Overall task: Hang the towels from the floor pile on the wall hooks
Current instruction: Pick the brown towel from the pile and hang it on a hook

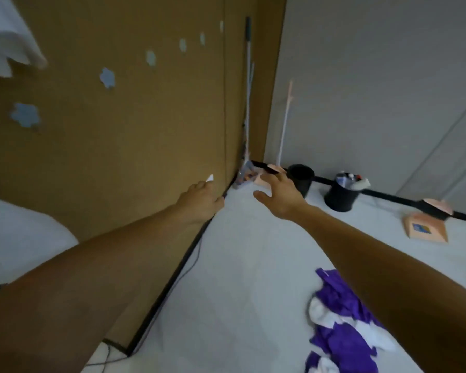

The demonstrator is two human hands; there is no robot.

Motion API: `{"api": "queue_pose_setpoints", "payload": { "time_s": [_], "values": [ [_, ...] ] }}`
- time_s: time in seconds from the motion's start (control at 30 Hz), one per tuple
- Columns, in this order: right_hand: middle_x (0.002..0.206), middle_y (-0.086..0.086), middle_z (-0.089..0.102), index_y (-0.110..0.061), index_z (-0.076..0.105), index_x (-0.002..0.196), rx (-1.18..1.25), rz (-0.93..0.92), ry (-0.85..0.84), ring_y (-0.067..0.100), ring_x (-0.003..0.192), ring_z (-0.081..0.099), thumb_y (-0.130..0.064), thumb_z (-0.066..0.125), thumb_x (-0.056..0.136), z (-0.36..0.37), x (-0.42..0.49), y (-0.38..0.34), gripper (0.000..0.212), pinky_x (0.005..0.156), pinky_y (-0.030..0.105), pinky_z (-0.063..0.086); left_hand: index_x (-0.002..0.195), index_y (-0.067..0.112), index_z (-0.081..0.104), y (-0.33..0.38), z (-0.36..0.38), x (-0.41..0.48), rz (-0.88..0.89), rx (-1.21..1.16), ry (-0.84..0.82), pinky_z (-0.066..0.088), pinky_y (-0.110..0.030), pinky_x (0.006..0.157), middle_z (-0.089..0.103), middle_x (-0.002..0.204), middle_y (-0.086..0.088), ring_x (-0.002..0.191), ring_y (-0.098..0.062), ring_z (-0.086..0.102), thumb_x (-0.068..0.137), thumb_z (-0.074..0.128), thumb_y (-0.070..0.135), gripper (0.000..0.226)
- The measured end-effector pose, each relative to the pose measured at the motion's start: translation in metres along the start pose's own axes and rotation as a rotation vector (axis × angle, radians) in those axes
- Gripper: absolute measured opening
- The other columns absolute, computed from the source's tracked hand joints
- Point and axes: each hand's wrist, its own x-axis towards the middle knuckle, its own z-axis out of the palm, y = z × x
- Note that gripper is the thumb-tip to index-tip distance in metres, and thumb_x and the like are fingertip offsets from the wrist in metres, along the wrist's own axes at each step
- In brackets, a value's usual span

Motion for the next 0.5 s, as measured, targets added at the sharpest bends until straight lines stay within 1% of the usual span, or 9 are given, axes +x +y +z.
{"api": "queue_pose_setpoints", "payload": {
  "time_s": [0.07,0.1,0.2,0.37,0.5],
  "values": [
    [0.149,0.012,0.034,-0.022,0.040,0.142,-0.005,0.093,0.016,0.034,0.132,0.037,-0.050,0.052,0.093,-0.008,-0.029,0.047,0.058,0.108,0.046,0.036,0.142,0.007,0.032,0.040,0.027,0.006,0.046,0.020,-0.073,0.037,-0.045,0.104,0.036,0.146,-0.021,0.127,-0.034,0.040,0.096,0.039,0.044,0.060],
    [0.147,0.012,0.036,-0.023,0.040,0.142,-0.008,0.139,0.021,0.033,0.129,0.039,-0.050,0.052,0.093,-0.012,-0.045,0.071,0.058,0.107,0.044,0.037,0.144,0.006,0.029,0.061,0.040,0.008,0.067,0.035,-0.104,0.035,-0.045,0.106,0.032,0.149,-0.020,0.131,-0.034,0.037,0.096,0.038,0.046,0.063],
    [0.143,0.012,0.037,-0.025,0.041,0.141,-0.028,0.273,0.006,0.033,0.129,0.038,-0.046,0.054,0.092,-0.022,-0.096,0.144,0.055,0.105,0.042,0.036,0.150,0.012,0.019,0.127,0.085,0.011,0.122,0.046,-0.192,0.031,-0.045,0.110,0.026,0.153,-0.014,0.137,-0.032,0.029,0.096,0.038,0.049,0.068],
    [0.140,0.013,0.039,-0.024,0.044,0.140,-0.023,0.476,-0.018,0.032,0.127,0.039,-0.038,0.058,0.092,-0.035,-0.175,0.251,0.052,0.103,0.040,0.038,0.150,0.016,0.019,0.226,0.170,0.001,0.212,0.080,-0.341,0.029,-0.045,0.111,0.025,0.154,-0.011,0.138,-0.031,0.026,0.096,0.042,0.047,0.067],
    [0.135,0.018,0.043,-0.019,0.047,0.140,0.033,0.612,-0.048,0.036,0.124,0.044,-0.033,0.060,0.090,-0.019,-0.226,0.310,0.053,0.103,0.037,0.038,0.149,0.017,0.022,0.274,0.241,-0.011,0.267,0.108,-0.463,0.030,-0.043,0.111,0.028,0.153,-0.011,0.138,-0.030,0.028,0.094,0.046,0.045,0.067]
  ]
}}
